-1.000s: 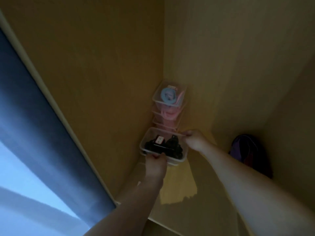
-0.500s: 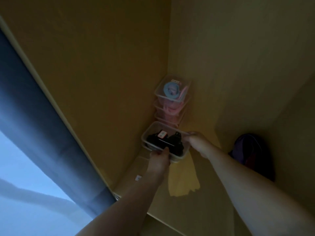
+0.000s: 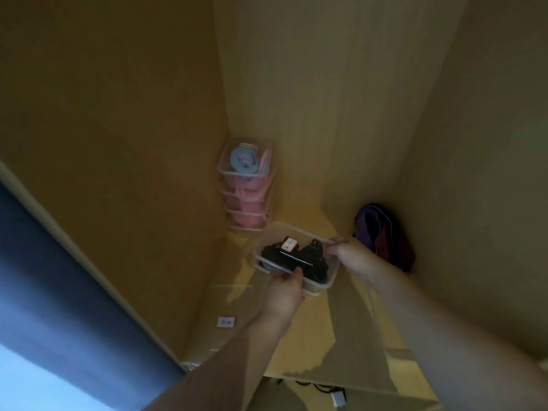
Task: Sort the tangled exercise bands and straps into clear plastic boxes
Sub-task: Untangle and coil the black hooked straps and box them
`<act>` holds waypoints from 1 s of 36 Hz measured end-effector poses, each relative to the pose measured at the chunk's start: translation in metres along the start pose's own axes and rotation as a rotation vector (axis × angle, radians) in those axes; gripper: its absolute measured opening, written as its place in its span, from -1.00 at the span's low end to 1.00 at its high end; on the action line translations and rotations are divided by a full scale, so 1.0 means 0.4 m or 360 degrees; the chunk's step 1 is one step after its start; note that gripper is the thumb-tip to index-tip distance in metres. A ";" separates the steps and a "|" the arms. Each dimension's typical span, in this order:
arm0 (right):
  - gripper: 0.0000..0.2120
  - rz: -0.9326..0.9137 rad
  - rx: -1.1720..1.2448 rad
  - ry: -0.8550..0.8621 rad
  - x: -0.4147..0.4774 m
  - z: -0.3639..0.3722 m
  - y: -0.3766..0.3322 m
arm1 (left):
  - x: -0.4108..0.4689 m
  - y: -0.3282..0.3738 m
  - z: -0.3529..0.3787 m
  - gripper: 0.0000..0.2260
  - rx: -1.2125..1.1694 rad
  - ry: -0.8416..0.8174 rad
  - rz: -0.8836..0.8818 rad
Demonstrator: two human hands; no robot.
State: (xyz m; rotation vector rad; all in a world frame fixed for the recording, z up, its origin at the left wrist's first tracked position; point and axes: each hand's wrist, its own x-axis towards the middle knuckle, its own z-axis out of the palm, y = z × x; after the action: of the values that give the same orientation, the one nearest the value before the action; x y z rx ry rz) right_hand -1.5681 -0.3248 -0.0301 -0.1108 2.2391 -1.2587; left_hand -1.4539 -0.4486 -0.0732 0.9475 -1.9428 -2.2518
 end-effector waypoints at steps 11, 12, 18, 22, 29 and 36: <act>-0.71 0.0041 0.0022 0.0226 -0.089 0.036 0.051 | 0.035 0.026 -0.044 -0.71 0.0252 -0.0127 0.0131; -0.68 0.0025 -0.0001 0.0250 -0.092 0.044 0.050 | 0.025 0.025 -0.048 -0.72 0.0285 -0.0156 0.0166; -0.56 -0.0091 -0.0112 0.0339 -0.115 0.081 0.068 | -0.015 0.026 -0.069 -0.68 0.0341 -0.0373 0.0351; -0.41 -0.0220 -0.0069 0.0270 -0.122 0.097 0.098 | 0.002 0.034 -0.084 -0.65 0.0427 -0.0398 0.0463; -0.47 -0.0296 -0.0062 0.0260 -0.068 0.091 0.087 | 0.044 0.052 -0.055 -0.71 0.0602 -0.0204 0.0578; -0.58 -0.0411 -0.0042 0.0320 0.005 0.089 0.039 | 0.108 0.087 -0.010 -0.67 0.0605 0.0113 0.0622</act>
State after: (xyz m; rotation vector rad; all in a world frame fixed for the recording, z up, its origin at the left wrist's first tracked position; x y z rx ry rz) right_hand -1.5487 -0.3438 -0.0579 -0.3043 2.4758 -1.4292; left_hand -1.5001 -0.4770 -0.0605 0.5845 -2.3244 -1.6566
